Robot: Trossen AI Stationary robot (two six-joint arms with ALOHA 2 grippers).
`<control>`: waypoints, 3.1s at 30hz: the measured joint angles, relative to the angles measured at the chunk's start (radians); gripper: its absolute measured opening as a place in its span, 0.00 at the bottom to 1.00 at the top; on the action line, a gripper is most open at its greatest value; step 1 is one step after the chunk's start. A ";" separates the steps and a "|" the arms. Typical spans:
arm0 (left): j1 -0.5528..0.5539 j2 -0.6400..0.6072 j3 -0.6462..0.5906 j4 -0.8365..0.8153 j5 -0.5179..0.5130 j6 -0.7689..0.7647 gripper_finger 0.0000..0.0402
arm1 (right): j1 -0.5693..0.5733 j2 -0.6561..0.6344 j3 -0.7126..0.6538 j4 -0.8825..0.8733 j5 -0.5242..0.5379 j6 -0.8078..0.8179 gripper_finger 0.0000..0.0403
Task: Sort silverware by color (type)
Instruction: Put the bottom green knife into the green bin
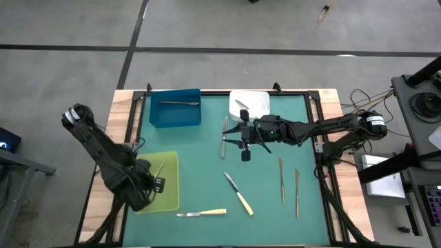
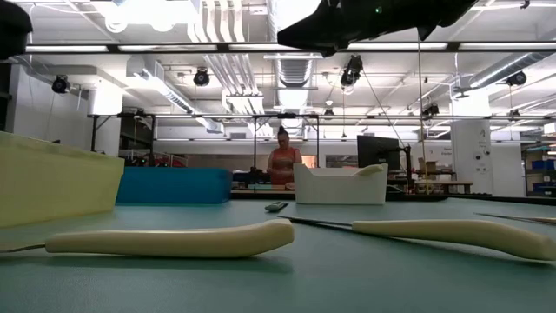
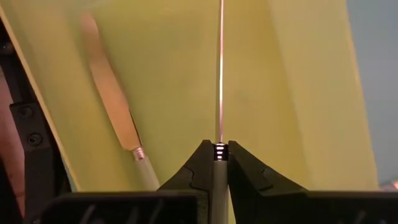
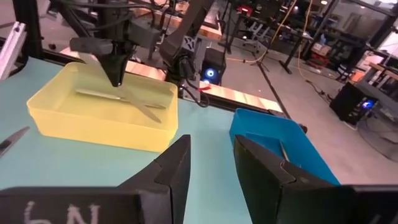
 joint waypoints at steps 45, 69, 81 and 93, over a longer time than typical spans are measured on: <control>0.011 0.253 0.005 0.113 0.007 -0.037 0.18 | -0.013 0.000 -0.004 -0.024 0.006 -0.004 0.28; 0.201 0.250 0.122 0.117 0.006 0.451 0.19 | -0.013 0.000 -0.005 -0.023 0.006 -0.023 0.28; 0.280 0.233 0.209 0.102 0.157 1.113 0.19 | -0.013 0.001 -0.004 -0.024 0.006 -0.041 0.28; 0.319 0.222 0.092 0.044 0.138 1.600 0.19 | -0.013 0.001 -0.005 -0.024 0.006 -0.041 0.28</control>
